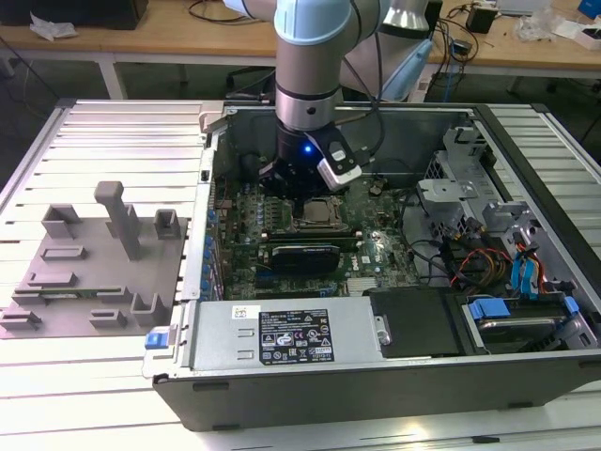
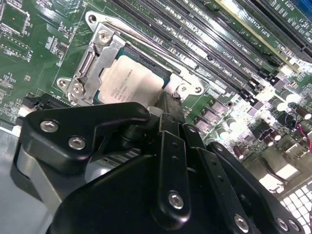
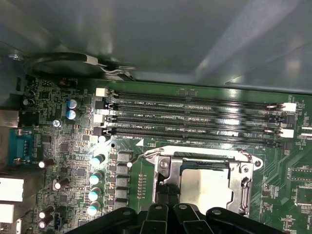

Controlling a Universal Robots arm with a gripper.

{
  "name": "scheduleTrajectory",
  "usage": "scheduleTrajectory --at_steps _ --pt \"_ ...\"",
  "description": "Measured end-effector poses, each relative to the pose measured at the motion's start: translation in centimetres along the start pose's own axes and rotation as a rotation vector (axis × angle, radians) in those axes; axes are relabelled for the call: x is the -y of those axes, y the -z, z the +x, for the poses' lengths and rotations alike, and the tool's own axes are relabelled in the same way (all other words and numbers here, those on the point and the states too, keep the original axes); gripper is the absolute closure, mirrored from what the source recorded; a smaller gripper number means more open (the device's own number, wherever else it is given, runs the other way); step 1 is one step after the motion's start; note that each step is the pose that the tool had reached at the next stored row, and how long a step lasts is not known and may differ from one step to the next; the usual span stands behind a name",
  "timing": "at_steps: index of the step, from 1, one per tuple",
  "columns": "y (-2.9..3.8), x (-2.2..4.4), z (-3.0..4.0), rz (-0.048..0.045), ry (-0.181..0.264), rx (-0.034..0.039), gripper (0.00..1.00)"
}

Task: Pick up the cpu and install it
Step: 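Close the cpu cover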

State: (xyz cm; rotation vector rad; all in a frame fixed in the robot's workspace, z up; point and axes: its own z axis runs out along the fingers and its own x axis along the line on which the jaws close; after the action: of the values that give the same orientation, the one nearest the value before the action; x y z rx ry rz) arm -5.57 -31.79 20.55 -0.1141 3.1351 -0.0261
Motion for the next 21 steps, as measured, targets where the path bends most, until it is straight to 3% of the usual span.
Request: scheduleTrajectory --at_steps 14,21 --pt "-0.31 0.44 0.48 0.0002 0.003 0.0017 0.89" --pt "0.29 0.45 0.48 0.0 0.003 0.0019 0.89"
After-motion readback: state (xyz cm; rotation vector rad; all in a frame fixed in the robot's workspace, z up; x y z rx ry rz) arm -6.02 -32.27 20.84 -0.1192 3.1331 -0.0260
